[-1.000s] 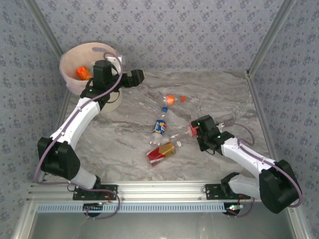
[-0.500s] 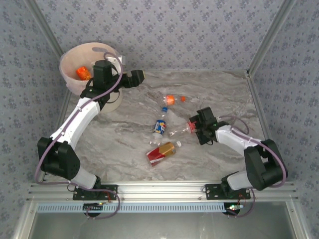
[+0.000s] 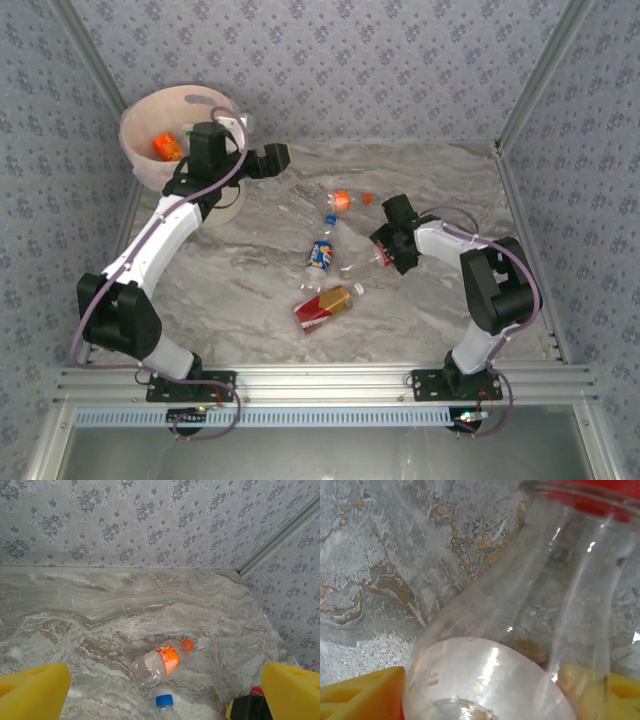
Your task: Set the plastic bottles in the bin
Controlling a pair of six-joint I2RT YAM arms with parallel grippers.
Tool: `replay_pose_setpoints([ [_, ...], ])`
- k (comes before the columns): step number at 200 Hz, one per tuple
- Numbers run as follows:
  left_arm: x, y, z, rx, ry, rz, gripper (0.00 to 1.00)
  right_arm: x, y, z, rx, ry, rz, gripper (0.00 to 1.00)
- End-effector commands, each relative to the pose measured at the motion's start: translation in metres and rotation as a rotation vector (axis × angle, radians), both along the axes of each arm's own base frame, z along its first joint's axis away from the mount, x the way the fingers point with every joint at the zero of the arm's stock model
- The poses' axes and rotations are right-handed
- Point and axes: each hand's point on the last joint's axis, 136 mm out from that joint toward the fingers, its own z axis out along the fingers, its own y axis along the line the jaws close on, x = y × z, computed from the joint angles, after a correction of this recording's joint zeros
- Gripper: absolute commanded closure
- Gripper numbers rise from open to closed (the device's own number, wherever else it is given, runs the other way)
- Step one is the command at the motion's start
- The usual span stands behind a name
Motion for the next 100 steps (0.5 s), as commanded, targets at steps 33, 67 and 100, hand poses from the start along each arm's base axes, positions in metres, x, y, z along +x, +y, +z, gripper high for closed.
replay_pose_setpoints([
  [33,-0.001,-0.001,-0.005,0.017,0.008,-0.014,0.02,0.026,-0.009,0.027,-0.032,-0.185,0.009,0.34],
  [67,-0.002,-0.004,-0.005,0.005,0.013,-0.026,0.02,0.050,-0.012,0.067,-0.014,-0.423,0.021,0.46],
  [100,-0.008,-0.014,-0.008,-0.039,0.047,-0.079,0.02,0.073,-0.010,0.123,-0.028,-0.675,0.046,0.48],
])
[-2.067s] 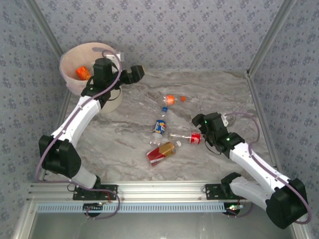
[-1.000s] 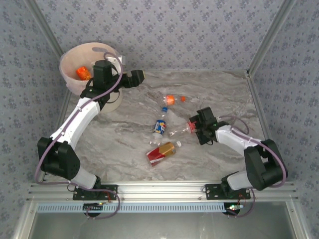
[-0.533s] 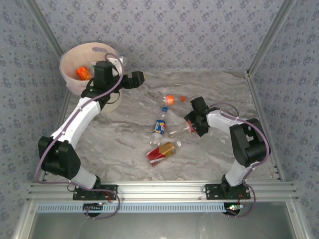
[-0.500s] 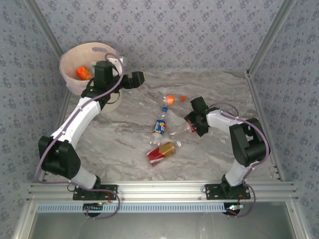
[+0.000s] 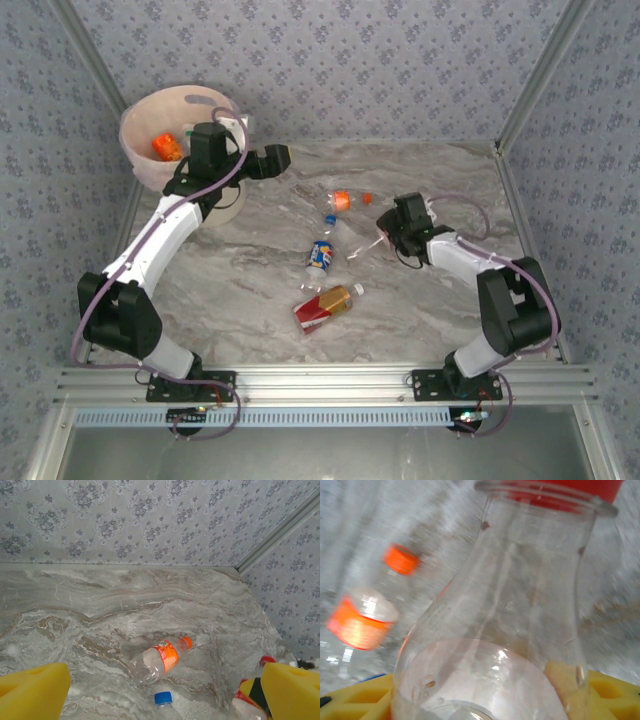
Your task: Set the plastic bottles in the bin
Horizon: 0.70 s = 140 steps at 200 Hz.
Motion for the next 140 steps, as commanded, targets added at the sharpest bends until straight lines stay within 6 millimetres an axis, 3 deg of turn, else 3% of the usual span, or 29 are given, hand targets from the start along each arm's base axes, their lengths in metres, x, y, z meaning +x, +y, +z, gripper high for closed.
replay_pose_setpoints([
  [1,-0.007,-0.012,-0.006,-0.034,0.039,-0.066,0.02,0.027,-0.001,0.057,-0.024,-0.265,0.008,0.48],
  [35,-0.030,-0.038,-0.007,-0.021,0.035,-0.179,0.02,0.030,0.023,0.106,-0.017,-0.481,0.090,0.48],
  [71,-0.068,-0.073,-0.020,0.156,-0.014,-0.349,0.02,0.025,0.055,0.150,-0.005,-0.614,0.235,0.48],
  [140,-0.108,-0.120,-0.044,0.262,-0.012,-0.624,0.02,0.009,0.096,0.203,0.091,-0.765,0.409,0.47],
])
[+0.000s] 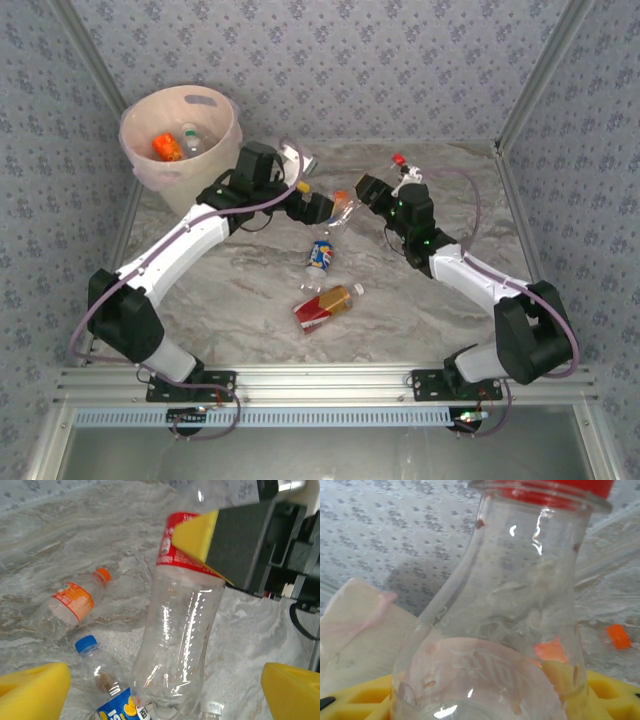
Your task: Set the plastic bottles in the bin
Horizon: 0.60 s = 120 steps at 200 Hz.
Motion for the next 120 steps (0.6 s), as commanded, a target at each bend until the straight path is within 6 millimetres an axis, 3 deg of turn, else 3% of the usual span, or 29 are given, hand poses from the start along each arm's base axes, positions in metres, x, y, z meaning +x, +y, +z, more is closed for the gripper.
replay_pose_setpoints([
  [1,-0.011,-0.014,-0.004,0.047,-0.012,-0.125,0.02,-0.009,0.023,0.052,0.028,-0.147,0.111,0.47],
  [37,0.001,-0.031,-0.021,0.097,0.002,-0.126,0.02,-0.017,0.040,0.064,0.034,-0.170,0.179,0.47],
  [66,0.010,-0.042,-0.022,0.079,-0.031,-0.142,0.04,-0.024,0.050,0.073,0.062,-0.178,0.226,0.47],
  [82,0.008,-0.049,-0.024,0.063,-0.029,-0.182,0.12,-0.027,0.054,0.077,0.089,-0.183,0.251,0.46],
  [120,0.000,-0.056,-0.029,0.036,-0.003,-0.234,0.41,-0.030,0.056,0.078,0.116,-0.169,0.268,0.44],
])
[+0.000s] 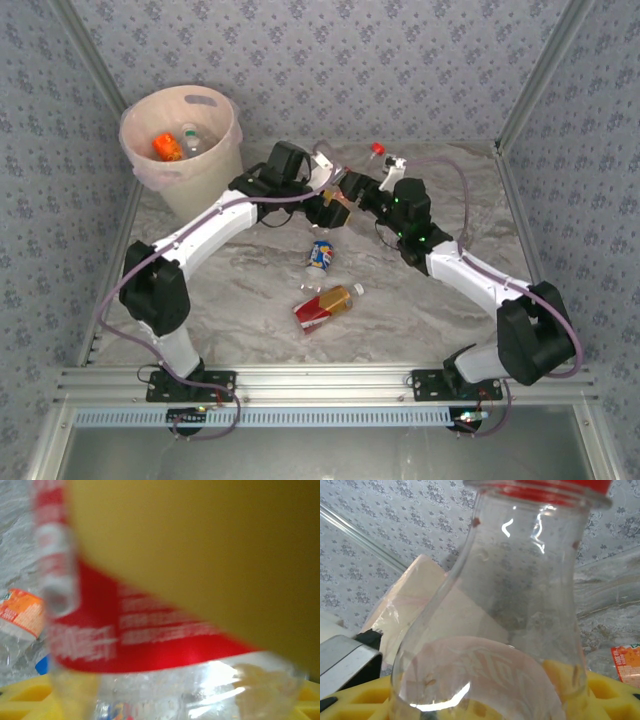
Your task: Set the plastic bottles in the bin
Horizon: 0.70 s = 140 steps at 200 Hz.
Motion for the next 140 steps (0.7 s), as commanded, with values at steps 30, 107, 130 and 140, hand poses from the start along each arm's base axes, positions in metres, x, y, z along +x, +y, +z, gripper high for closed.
replay_pose_setpoints([
  [30,0.003,-0.007,0.004,-0.031,-0.023,-0.015,0.47,-0.019,0.011,0.039,0.079,-0.084,0.111,0.32],
  [107,0.019,0.005,0.004,-0.093,0.017,0.042,0.52,-0.044,-0.013,0.051,0.076,-0.214,0.193,0.07],
  [130,0.019,0.009,0.007,-0.117,0.019,0.041,0.53,-0.045,-0.017,0.055,0.093,-0.227,0.201,0.00],
  [140,0.019,0.010,0.010,-0.129,0.013,0.046,0.53,-0.045,-0.018,0.056,0.096,-0.230,0.203,0.00],
])
